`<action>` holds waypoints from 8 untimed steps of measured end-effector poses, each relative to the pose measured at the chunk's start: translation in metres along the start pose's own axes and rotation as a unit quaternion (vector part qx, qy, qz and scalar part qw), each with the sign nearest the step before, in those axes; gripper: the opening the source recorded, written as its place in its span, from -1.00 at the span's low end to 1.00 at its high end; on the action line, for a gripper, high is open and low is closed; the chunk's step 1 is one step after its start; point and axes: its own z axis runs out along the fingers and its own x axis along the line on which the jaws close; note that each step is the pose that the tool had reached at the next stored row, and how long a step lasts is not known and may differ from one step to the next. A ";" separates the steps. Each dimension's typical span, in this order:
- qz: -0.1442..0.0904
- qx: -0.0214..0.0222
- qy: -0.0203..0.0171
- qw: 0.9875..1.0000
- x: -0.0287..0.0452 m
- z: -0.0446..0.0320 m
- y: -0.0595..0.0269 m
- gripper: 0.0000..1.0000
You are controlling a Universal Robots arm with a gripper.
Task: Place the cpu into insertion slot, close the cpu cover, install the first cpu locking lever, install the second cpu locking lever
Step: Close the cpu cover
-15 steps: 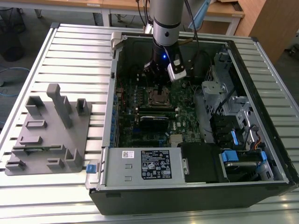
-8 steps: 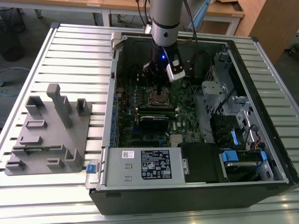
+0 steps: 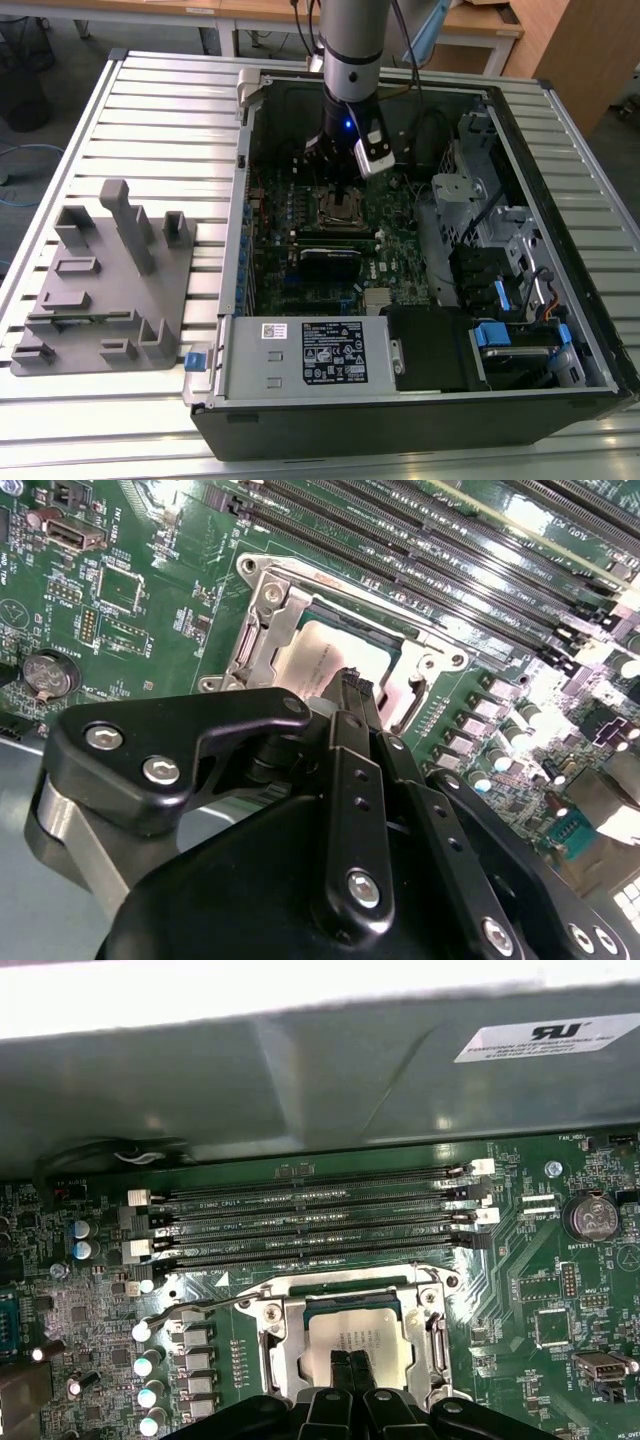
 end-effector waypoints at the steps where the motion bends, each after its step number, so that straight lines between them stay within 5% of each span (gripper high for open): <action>1: 0.000 0.000 0.000 1.000 0.0000 0.0002 0.0000 -0.80; 8: 0.000 0.000 0.000 1.000 0.0011 0.0003 -0.0001 -0.80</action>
